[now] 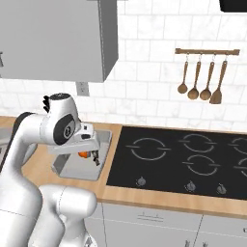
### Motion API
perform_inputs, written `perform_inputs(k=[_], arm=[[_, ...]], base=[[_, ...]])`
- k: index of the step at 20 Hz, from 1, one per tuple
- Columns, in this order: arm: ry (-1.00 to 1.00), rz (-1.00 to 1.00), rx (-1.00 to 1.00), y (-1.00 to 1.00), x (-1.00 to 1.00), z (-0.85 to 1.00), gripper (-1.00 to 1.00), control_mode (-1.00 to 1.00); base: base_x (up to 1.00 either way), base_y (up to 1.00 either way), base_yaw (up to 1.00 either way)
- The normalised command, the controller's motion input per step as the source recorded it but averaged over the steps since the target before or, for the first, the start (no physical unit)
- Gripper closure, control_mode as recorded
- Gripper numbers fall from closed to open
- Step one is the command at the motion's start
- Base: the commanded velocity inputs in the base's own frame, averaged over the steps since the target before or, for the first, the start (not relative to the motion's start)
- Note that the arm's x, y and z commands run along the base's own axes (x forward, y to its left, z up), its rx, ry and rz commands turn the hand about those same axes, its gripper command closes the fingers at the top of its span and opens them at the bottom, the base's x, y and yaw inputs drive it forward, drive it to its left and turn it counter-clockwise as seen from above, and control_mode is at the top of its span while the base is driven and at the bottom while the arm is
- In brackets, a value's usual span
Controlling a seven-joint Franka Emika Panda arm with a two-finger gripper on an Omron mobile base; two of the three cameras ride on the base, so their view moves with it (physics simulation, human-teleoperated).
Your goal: Place one squash and one fish in each tupperware on the nearby counter, to pack two identical lunches.
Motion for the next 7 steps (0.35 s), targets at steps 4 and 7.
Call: perform_inputs(k=[4,7], arm=[[0.0,0.03,0.11,-0.02,-0.42,0.62,-1.0,-1.0],[0.01,0.0,0.09,-0.01,-0.11,0.48,-1.0,-1.0]], base=[[0.0,0.0,0.0],[0.0,0.0,0.0]])
